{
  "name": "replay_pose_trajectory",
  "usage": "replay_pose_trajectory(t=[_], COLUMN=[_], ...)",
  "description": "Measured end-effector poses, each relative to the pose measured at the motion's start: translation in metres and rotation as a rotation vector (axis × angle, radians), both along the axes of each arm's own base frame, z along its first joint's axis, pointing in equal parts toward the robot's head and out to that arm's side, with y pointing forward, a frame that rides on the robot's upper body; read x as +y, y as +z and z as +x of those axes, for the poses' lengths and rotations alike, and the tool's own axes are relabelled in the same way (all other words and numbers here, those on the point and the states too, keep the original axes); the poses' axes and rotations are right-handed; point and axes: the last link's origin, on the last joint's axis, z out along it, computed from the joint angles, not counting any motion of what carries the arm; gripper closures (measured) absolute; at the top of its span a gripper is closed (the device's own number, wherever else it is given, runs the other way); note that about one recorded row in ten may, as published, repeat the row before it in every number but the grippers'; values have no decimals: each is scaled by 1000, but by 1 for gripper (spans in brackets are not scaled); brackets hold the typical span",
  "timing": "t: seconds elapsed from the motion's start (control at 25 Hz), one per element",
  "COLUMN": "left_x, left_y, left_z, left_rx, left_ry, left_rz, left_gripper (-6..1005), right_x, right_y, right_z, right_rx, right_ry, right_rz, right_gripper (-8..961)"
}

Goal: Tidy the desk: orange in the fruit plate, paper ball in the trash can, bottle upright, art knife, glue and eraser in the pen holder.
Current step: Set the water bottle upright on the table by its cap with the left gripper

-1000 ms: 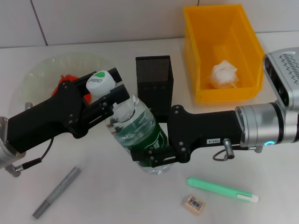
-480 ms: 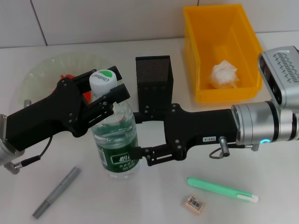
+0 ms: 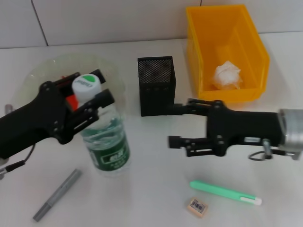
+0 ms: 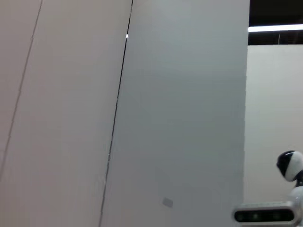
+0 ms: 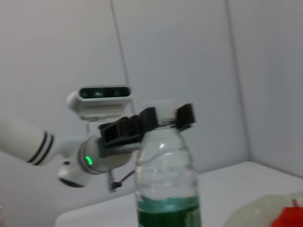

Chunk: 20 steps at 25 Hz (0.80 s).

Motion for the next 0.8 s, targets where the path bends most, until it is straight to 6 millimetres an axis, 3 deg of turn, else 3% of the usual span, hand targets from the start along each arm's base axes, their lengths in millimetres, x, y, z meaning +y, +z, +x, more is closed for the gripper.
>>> replay_pose_trajectory(t=[0.24, 0.36, 0.4, 0.6, 0.8], left_x=[-7, -7, -11, -16, -20], left_y=[13, 15, 25, 35, 33], left_z=[-21, -24, -36, -52, -61], left_rx=[37, 41, 57, 74, 118], left_ry=[30, 39, 76, 133, 159], left_rz=[180, 213, 287, 334, 379], left_gripper=[550, 551, 551, 551, 551], right_x=[-17, -18, -19, -18, -16], right_y=[13, 15, 15, 14, 12], right_z=[27, 31, 32, 33, 32], right_rx=[-16, -21, -22, -30, -35], right_ry=[-76, -91, -95, -99, -97], right_rz=[59, 64, 65, 63, 63], right_gripper=[124, 124, 124, 125, 125])
